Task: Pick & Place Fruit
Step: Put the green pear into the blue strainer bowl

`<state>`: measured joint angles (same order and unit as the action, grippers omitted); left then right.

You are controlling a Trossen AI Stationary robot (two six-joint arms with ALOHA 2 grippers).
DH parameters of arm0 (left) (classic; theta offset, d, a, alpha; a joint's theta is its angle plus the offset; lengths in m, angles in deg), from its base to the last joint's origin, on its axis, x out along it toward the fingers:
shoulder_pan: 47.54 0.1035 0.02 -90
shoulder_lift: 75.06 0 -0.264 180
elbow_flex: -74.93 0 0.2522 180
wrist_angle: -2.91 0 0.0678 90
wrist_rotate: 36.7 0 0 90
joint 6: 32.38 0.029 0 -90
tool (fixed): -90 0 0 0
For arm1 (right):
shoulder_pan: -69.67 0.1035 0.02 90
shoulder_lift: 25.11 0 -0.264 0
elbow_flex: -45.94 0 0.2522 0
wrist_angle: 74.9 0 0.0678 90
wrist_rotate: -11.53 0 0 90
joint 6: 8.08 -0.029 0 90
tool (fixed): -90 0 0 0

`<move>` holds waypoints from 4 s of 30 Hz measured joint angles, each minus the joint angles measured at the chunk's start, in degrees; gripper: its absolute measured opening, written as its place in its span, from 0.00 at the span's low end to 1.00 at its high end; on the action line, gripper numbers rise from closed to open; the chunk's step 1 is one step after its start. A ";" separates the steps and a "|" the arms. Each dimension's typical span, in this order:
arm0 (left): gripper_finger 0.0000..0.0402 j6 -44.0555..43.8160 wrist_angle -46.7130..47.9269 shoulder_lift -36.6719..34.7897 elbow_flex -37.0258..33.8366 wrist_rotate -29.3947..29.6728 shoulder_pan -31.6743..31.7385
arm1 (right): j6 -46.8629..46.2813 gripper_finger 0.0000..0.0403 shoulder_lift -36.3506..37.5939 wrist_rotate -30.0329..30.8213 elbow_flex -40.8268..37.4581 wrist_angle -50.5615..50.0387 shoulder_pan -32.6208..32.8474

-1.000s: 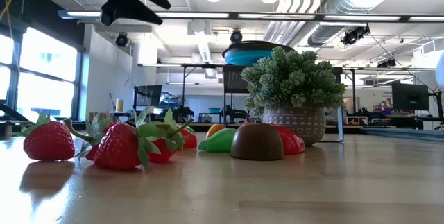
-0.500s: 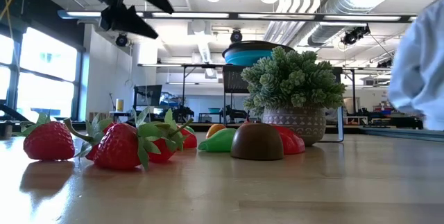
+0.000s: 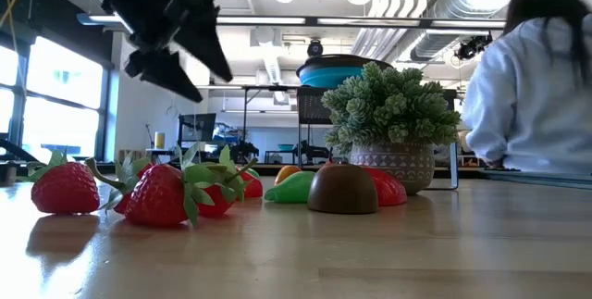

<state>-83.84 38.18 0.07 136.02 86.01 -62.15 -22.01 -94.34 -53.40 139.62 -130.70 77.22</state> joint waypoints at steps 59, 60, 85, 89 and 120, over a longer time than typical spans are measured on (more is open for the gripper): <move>0.93 12.92 -15.46 22.68 0.20 -12.57 11.65 | 0.00 0.01 0.04 0.05 0.00 0.28 -0.04; 0.93 12.90 -15.59 22.93 0.21 -12.59 11.65 | 0.01 0.01 0.04 0.03 0.00 0.28 -0.04; 0.90 12.18 -15.69 23.48 0.24 -11.97 11.65 | 0.00 0.01 0.04 0.05 0.00 0.26 -0.07; 0.81 11.99 -15.49 23.50 0.16 -11.59 11.67 | 0.00 0.01 0.04 0.04 0.00 0.26 -0.05; 0.53 12.19 -15.55 23.57 0.14 -11.40 11.63 | -1.49 0.01 0.04 0.05 0.00 0.24 -0.04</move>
<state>-71.65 22.63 23.64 136.16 74.61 -50.52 -23.50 -94.30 -53.35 139.62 -130.46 77.18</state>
